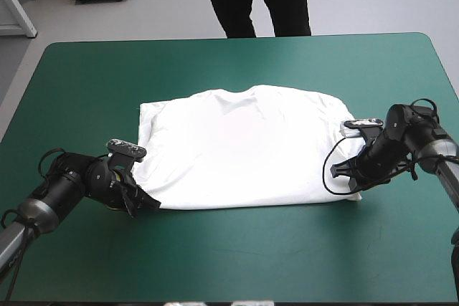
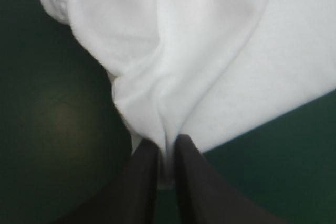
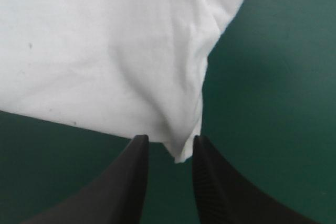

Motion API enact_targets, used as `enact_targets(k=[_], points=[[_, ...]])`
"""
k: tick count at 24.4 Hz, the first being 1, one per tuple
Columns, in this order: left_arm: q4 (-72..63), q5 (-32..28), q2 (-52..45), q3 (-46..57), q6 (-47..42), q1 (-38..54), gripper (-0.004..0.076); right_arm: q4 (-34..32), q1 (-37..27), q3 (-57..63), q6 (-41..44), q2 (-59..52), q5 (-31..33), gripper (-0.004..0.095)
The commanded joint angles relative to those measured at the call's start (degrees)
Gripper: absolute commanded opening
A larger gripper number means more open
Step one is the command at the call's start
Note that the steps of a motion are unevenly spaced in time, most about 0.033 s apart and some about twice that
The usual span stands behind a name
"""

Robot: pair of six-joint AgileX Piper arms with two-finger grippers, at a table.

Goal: Fold the cloth

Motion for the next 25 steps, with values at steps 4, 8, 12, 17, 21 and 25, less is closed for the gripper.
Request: enact_targets(k=[4,8,12,17,21,25], points=[[-0.4,3.9,-1.5,-1.7,0.8,-0.4,0.025,-1.4,-0.4,-1.4,-0.2,-3.8,0.4,0.0489],[-0.5,7.9,-2.6,-6.0,0.8,-0.4,0.032,-7.3,-0.4,-3.3,5.2,-6.3,-1.6,0.0489],[-0.9,9.0,-5.4,-15.0,0.5,-0.4,0.034,-11.9,-0.4,-6.7,11.0,-7.9,-6.0,0.0488],[-3.8,10.6,-6.1,-32.9,0.6,-0.4,0.034,-15.8,-0.5,-10.8,16.4,-5.7,-13.6,0.0489],[-4.3,10.6,-6.1,-36.3,0.5,-0.4,0.034,-15.6,-0.5,-10.8,16.7,-1.6,-15.9,0.0493],[-5.8,11.5,-6.0,-36.4,0.7,-0.4,0.034,-15.2,-0.5,-10.9,17.4,6.1,-20.3,0.0492]])
